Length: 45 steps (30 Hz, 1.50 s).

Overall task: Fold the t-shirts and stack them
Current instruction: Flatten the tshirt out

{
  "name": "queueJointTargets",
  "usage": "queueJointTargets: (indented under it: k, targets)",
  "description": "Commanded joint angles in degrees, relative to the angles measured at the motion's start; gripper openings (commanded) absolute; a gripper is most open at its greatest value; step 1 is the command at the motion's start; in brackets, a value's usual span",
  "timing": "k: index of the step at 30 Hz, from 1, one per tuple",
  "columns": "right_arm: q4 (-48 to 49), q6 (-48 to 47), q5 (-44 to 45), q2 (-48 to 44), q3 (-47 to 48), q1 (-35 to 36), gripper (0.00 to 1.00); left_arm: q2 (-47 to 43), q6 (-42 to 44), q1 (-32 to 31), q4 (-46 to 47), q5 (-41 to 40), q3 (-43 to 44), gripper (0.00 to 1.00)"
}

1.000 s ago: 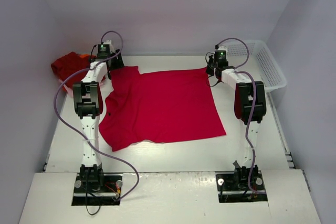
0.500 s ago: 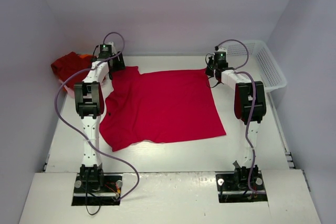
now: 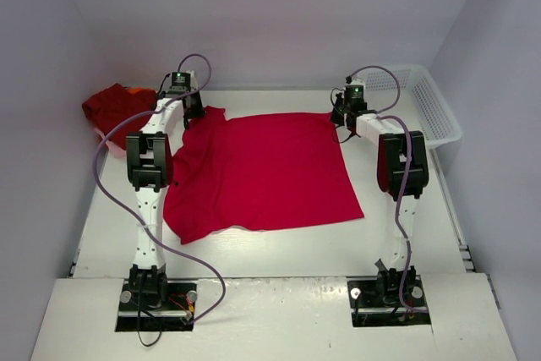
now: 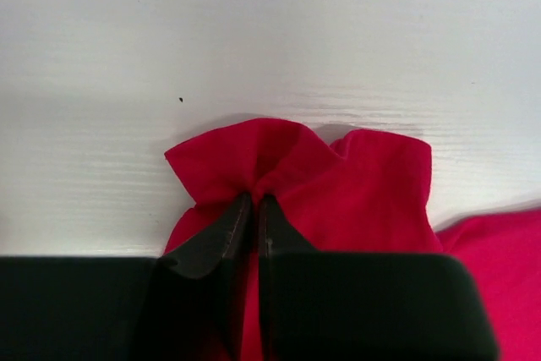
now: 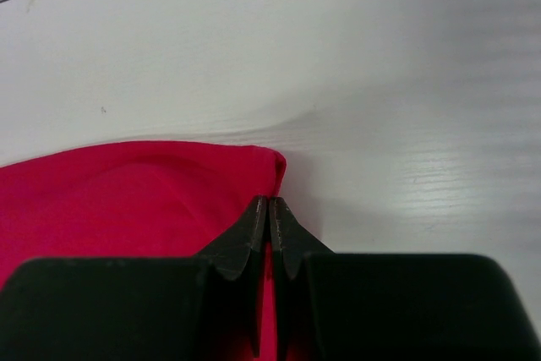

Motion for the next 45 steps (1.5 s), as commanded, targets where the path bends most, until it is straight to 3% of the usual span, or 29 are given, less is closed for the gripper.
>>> queueJointTargets:
  k: [1, 15, 34, 45]
  targets:
    - [3.4, 0.3, -0.5, -3.4, 0.6, -0.2, 0.00, -2.1, 0.2, 0.0, 0.0, -0.9, 1.3, 0.00]
    - [3.4, 0.6, -0.8, -4.7, 0.8, -0.2, 0.00, -7.7, -1.6, -0.1, 3.0, -2.6, -3.1, 0.00]
    - [2.7, 1.2, -3.0, -17.1, -0.9, 0.0, 0.00, -22.5, -4.3, -2.0, 4.4, -2.1, -7.0, 0.00]
    - [2.6, 1.2, -1.1, -25.3, -9.8, 0.8, 0.00, -31.3, -6.2, -4.1, 6.9, -4.8, -19.2, 0.00]
